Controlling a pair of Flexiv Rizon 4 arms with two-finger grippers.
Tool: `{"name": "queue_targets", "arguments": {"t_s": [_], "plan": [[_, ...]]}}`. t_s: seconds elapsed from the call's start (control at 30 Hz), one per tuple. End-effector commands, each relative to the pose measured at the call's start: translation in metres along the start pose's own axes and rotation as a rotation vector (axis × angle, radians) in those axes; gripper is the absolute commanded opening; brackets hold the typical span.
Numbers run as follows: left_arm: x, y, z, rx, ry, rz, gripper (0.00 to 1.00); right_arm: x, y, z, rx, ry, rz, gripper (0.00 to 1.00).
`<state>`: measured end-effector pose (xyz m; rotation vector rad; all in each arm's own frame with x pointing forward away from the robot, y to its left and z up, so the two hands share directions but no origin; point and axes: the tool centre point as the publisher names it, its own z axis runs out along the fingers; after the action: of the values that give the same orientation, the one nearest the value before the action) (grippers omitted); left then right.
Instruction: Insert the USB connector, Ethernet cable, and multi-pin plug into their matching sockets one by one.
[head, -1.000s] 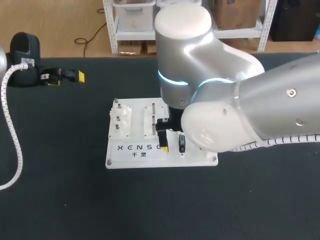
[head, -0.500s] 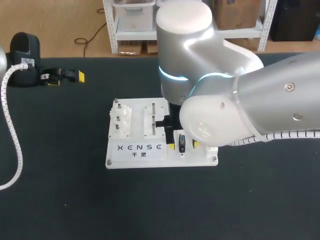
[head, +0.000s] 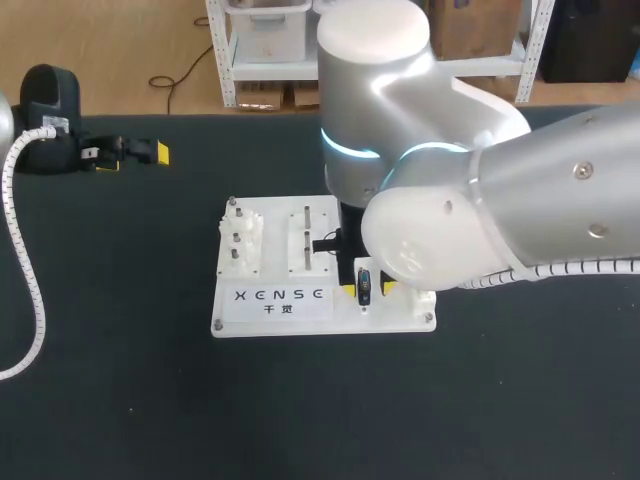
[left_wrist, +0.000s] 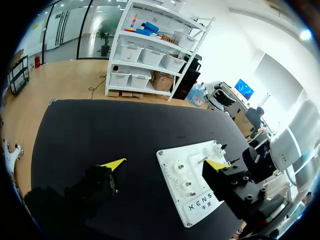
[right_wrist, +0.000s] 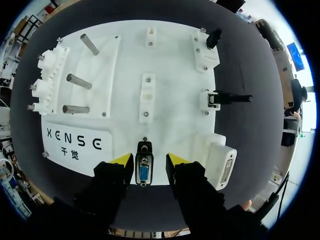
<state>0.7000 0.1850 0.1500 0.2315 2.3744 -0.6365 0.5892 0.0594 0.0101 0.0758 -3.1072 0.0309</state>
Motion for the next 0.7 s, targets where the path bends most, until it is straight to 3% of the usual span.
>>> {"name": "queue_targets", "arguments": {"t_s": [0.03, 0.47, 0.7], "plan": [[0.0000, 0.0000, 0.0000, 0.000, 0.000, 0.000, 1.00, -0.0027, -0.0030, 0.0027, -0.002, 0.003, 0.005, 0.41], [0.0000, 0.0000, 0.0000, 0.000, 0.000, 0.000, 1.00, -0.0010, 0.0026, 0.0003, -0.016, 0.005, -0.005, 0.25], [0.0000, 0.0000, 0.0000, 0.000, 0.000, 0.000, 1.00, 0.0011, 0.0050, 0.0013, -0.003, 0.005, -0.022, 0.00]]}}
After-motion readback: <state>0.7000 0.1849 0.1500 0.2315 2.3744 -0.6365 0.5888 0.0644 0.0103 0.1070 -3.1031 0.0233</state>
